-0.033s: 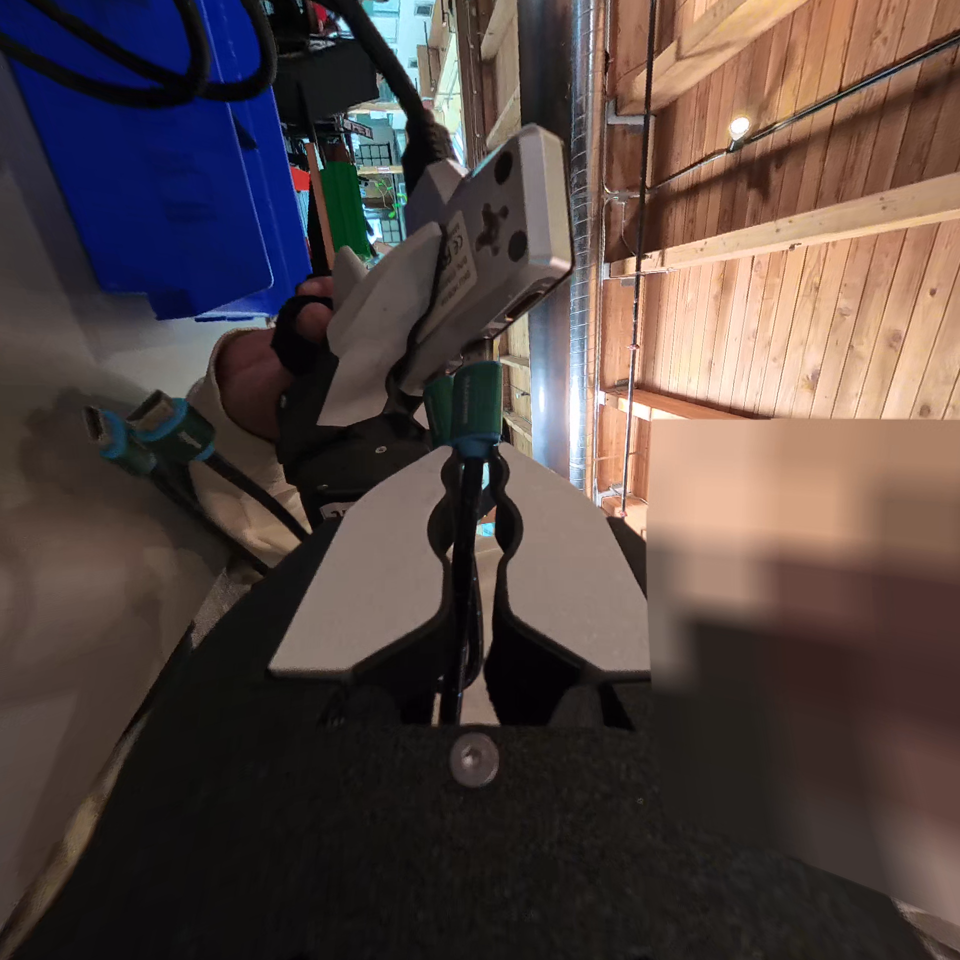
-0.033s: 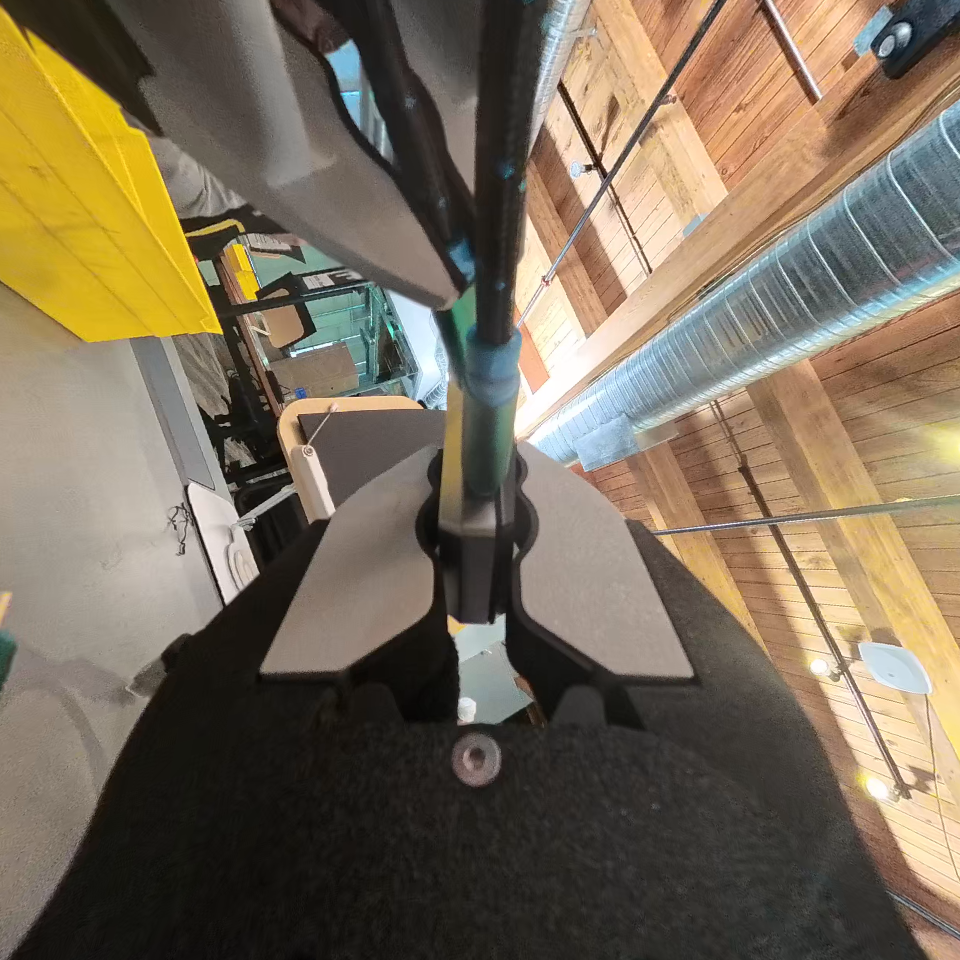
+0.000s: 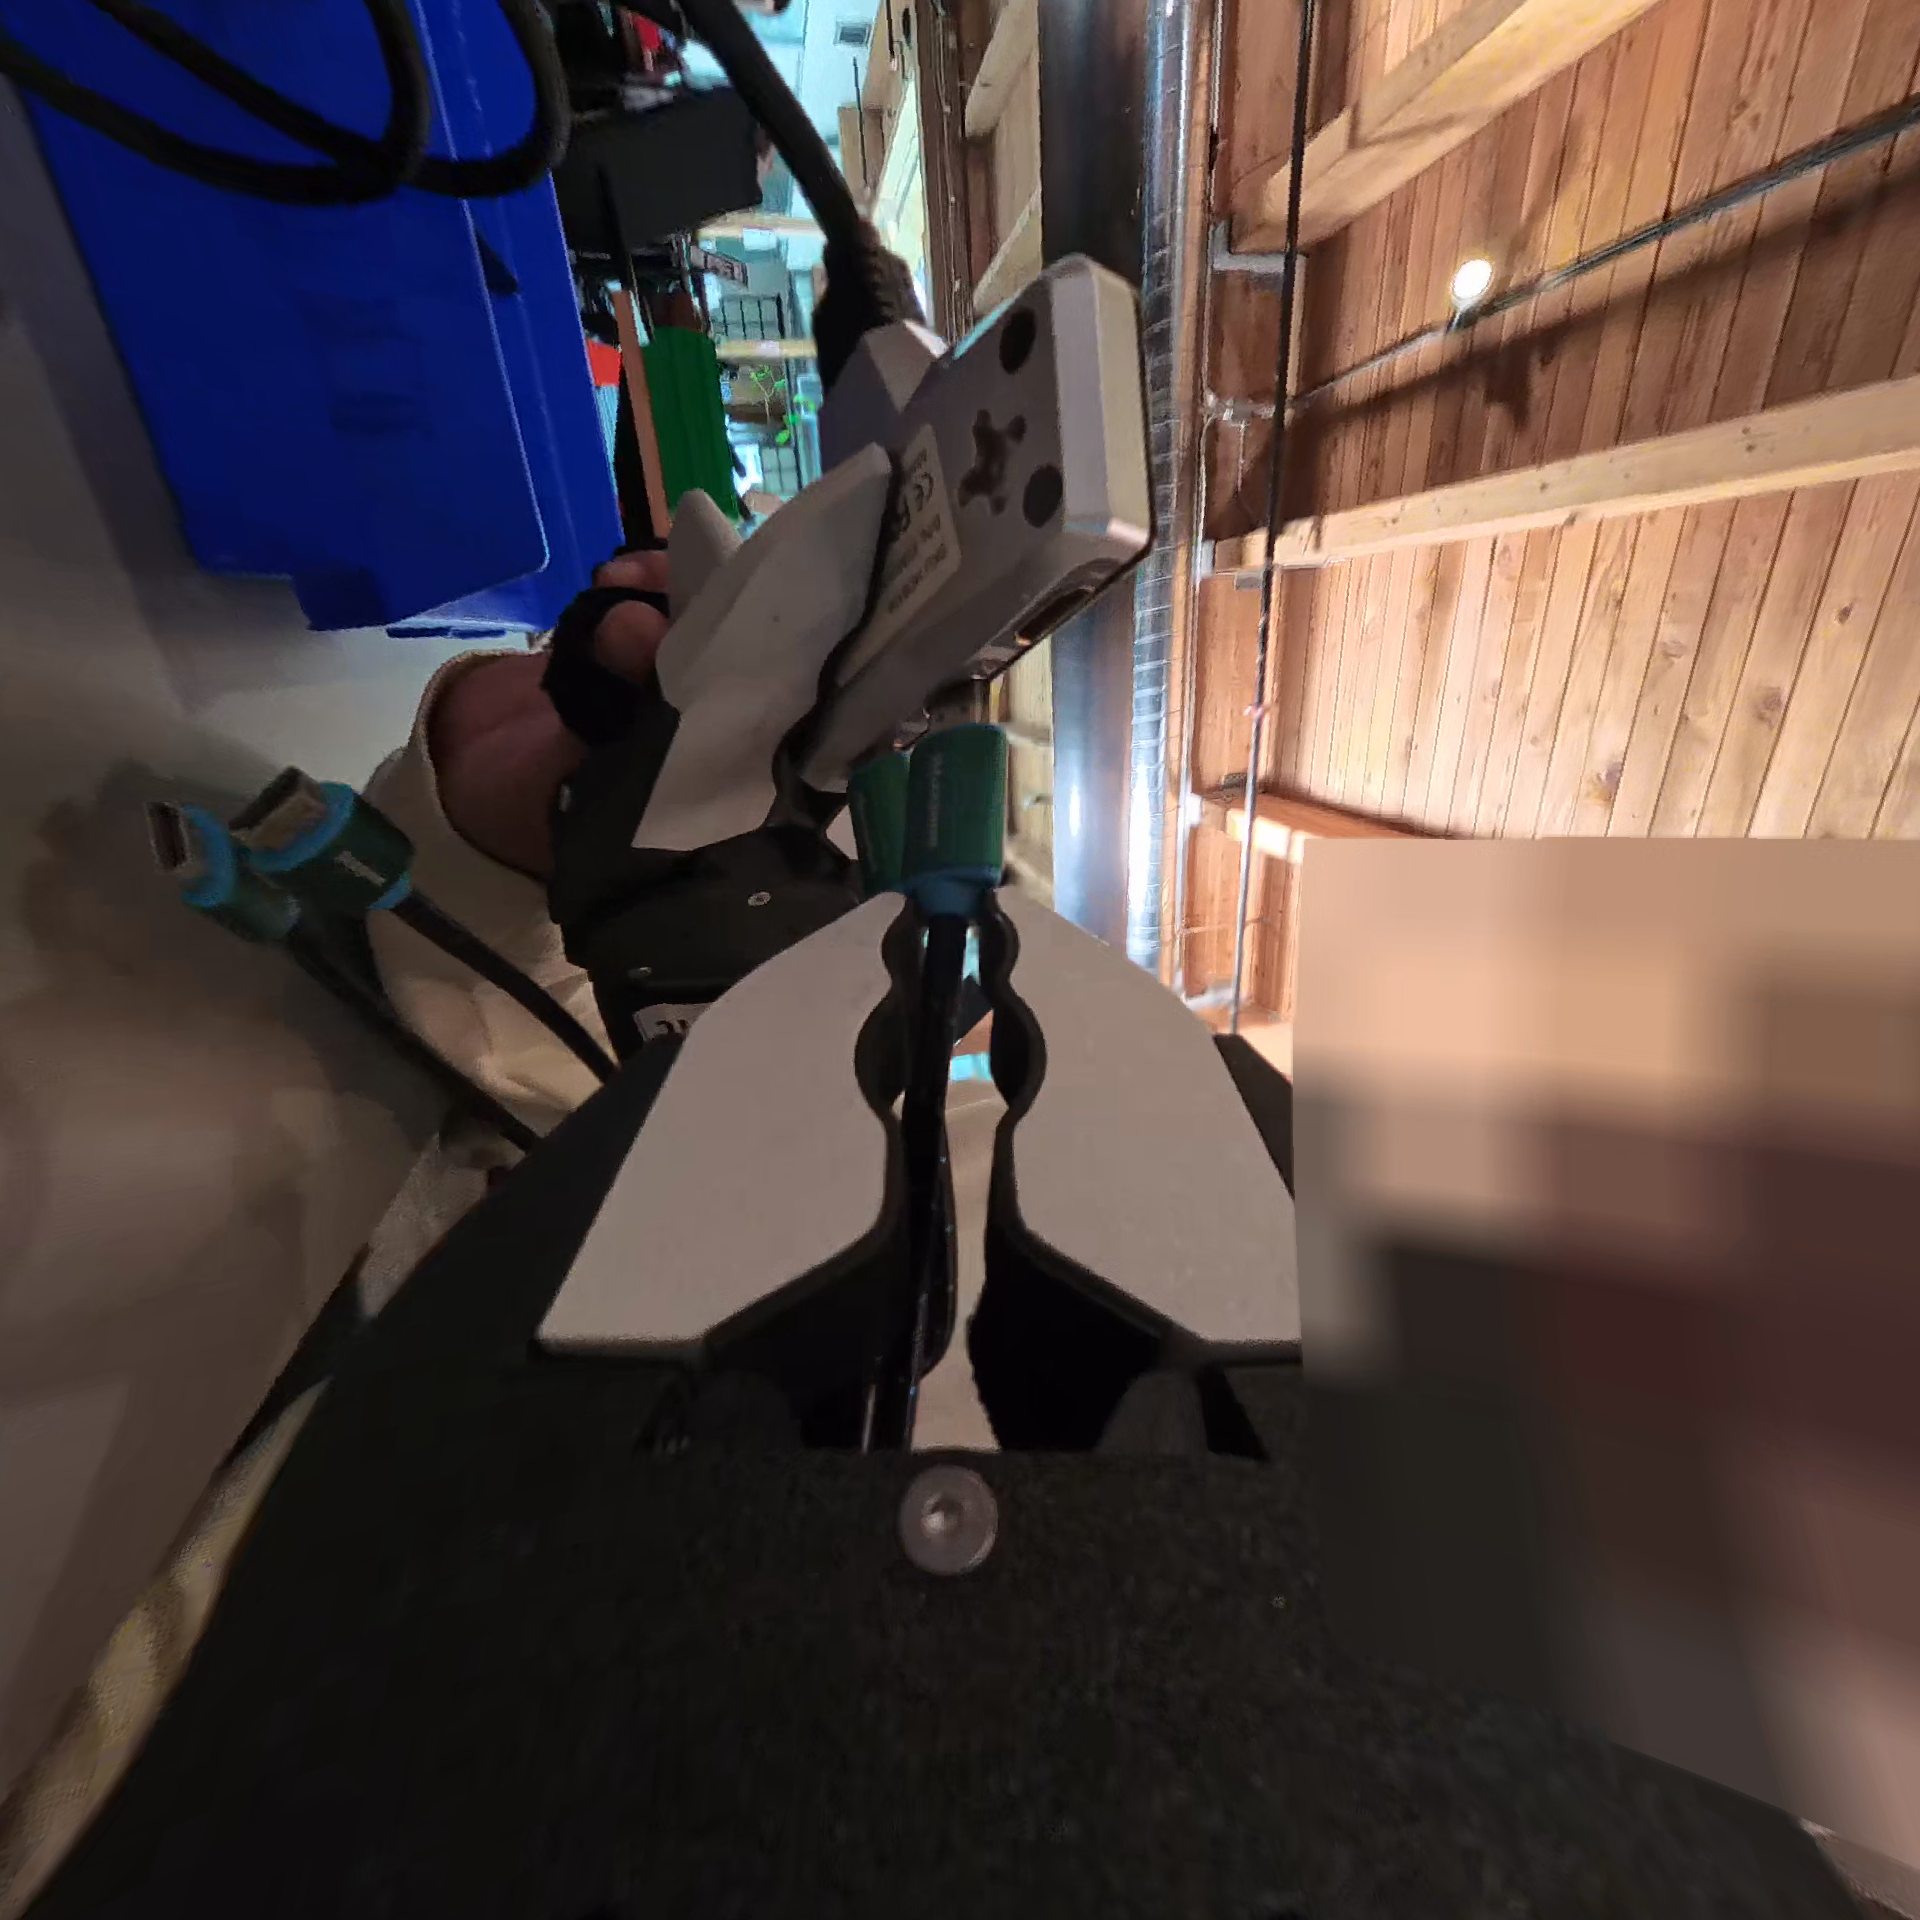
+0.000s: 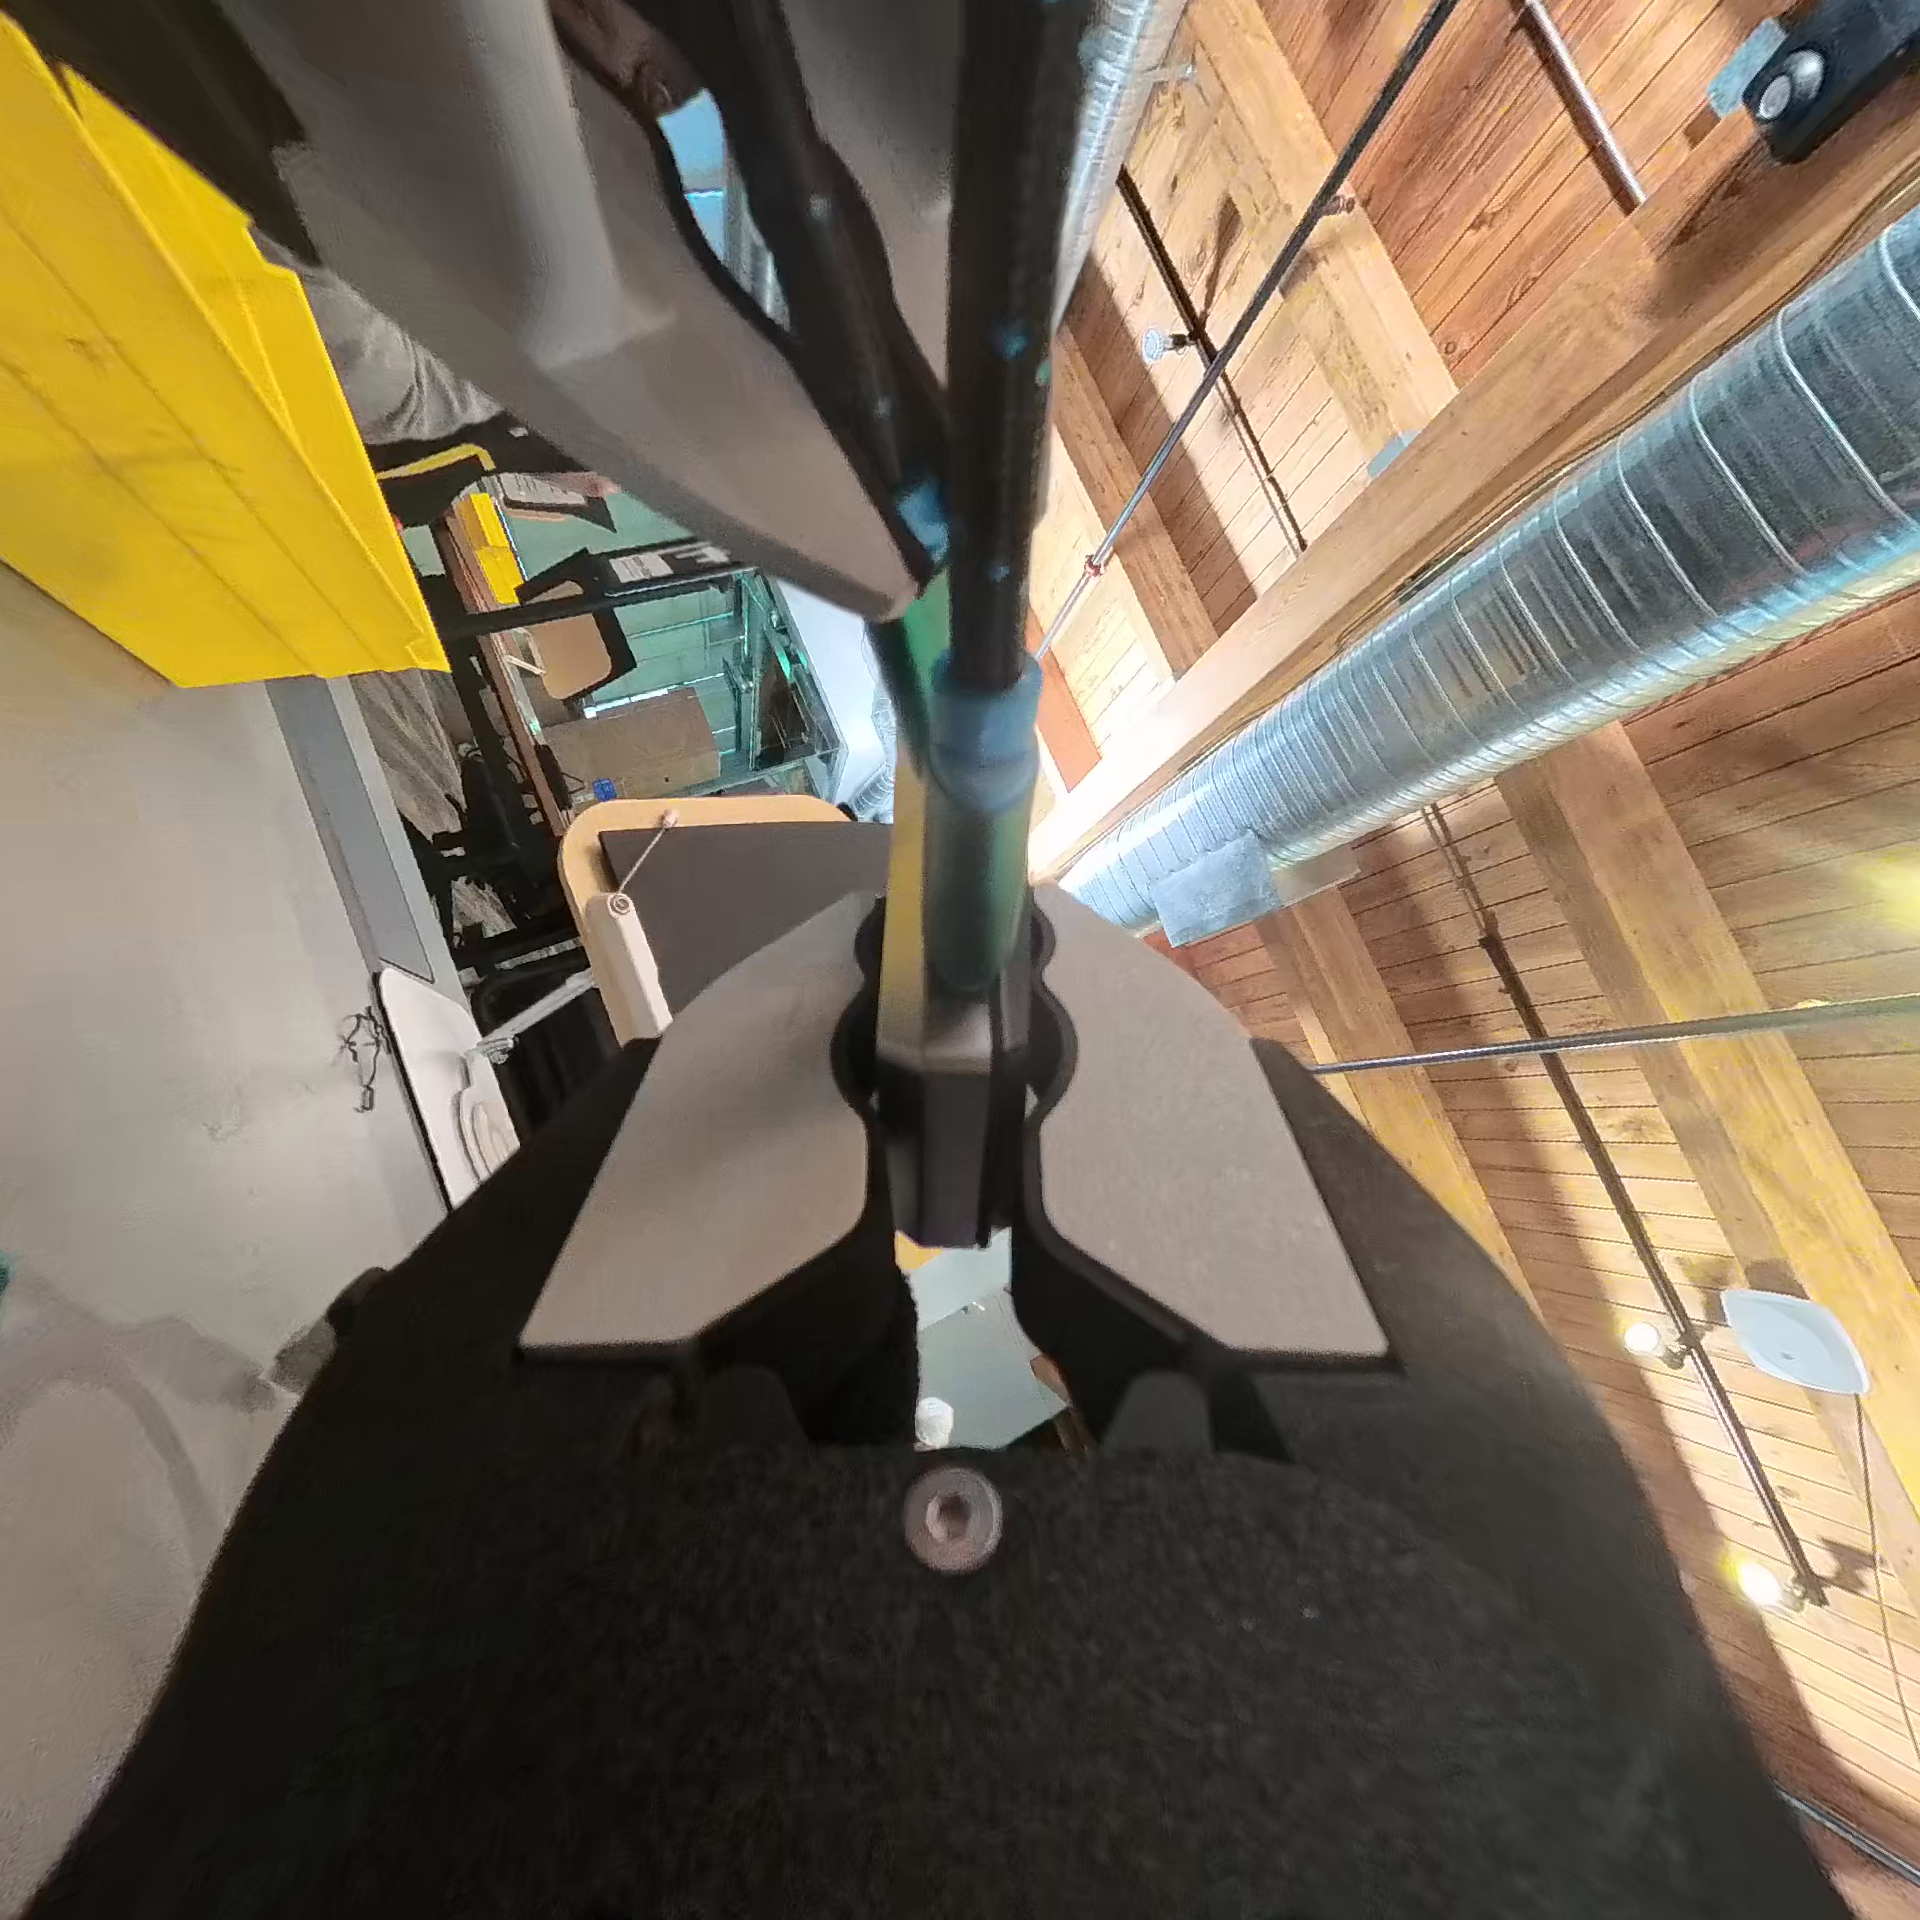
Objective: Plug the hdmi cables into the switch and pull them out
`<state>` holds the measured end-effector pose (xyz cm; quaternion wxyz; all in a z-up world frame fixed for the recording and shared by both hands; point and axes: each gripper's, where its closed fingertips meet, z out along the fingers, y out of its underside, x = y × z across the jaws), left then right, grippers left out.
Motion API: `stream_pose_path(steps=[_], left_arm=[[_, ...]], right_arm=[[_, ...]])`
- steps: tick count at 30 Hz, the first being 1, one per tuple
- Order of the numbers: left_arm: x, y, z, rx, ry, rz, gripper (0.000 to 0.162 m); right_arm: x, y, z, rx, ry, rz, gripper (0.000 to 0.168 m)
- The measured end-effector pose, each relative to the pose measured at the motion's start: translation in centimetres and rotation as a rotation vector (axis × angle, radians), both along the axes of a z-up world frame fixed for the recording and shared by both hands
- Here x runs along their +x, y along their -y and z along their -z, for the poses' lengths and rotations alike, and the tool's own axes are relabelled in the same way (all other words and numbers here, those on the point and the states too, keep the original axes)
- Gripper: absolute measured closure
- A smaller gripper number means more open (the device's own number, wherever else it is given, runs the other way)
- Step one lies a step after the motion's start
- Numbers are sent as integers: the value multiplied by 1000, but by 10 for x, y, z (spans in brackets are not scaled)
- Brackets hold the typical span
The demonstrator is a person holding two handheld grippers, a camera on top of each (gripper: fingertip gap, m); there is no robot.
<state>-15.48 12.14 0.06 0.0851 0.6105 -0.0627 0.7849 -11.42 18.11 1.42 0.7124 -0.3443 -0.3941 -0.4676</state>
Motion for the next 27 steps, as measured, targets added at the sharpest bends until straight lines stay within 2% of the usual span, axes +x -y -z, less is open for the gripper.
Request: stream_pose_path(steps=[12,22,27], left_arm=[[-3,3,-3,-263,77,-39,152],[-1,2,-6,-299,25,-114,152],[1,3,-7,-376,1,-106,152]], right_arm=[[-4,5,-1,36,36,10,146],[-2,6,-5,46,59,53,146],[0,8,-5,47,51,40,146]])
